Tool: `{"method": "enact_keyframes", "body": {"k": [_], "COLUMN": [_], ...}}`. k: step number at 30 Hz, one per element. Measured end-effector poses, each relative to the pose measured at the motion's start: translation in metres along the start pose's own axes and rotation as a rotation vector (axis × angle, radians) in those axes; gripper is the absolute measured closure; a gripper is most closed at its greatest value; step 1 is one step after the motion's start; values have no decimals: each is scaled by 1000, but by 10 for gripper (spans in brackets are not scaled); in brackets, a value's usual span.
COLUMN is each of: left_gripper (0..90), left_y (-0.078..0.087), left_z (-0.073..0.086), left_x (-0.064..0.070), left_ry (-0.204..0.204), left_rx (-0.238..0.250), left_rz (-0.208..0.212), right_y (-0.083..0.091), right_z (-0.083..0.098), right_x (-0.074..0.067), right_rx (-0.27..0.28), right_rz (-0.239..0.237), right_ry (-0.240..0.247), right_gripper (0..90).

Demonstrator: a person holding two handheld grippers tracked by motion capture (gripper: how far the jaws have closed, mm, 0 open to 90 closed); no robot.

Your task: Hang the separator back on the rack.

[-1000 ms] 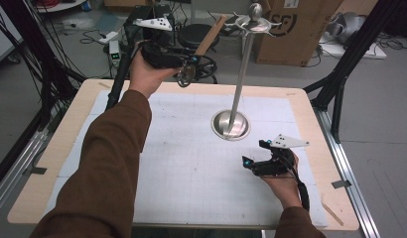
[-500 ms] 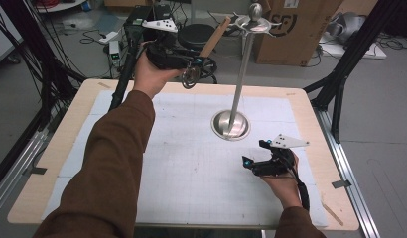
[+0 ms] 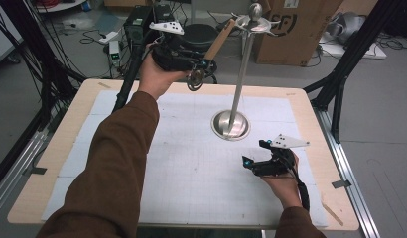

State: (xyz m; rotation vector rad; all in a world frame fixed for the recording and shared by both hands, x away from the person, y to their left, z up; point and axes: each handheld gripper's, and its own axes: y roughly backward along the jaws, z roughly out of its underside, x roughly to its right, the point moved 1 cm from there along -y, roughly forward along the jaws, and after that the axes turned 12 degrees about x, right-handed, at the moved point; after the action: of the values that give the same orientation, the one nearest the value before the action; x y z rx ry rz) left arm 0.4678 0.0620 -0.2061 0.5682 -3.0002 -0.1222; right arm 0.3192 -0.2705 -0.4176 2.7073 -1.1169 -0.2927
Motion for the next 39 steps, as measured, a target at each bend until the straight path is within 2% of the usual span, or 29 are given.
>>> {"method": "enact_keyframes", "body": {"k": [12,13,15,23,31,39], "left_gripper": [690,691,691,685,690,691], "left_y": [-11,-12,-13,-15,-18,-28], "left_z": [6,7,7,10,6,1], "left_x": [4,4,3,0,1,9], "left_ry": [1,13,-2,-1,-7,-20], "left_rx": [-24,-17,-31,-55,-68,-92], "left_rz": [8,8,10,5,14,33], "right_y": [0,0,1,1,2,3], "right_z": [0,0,0,0,-1,-1], "right_x": [0,0,0,0,1,1], "right_rx": [2,0,0,1,8,13], "right_rz": [-2,-1,-2,-3,-2,-1], "right_ry": [-1,-3,-5,-5,-8,-10], "right_gripper": [40,40,40,40,40,40]}}
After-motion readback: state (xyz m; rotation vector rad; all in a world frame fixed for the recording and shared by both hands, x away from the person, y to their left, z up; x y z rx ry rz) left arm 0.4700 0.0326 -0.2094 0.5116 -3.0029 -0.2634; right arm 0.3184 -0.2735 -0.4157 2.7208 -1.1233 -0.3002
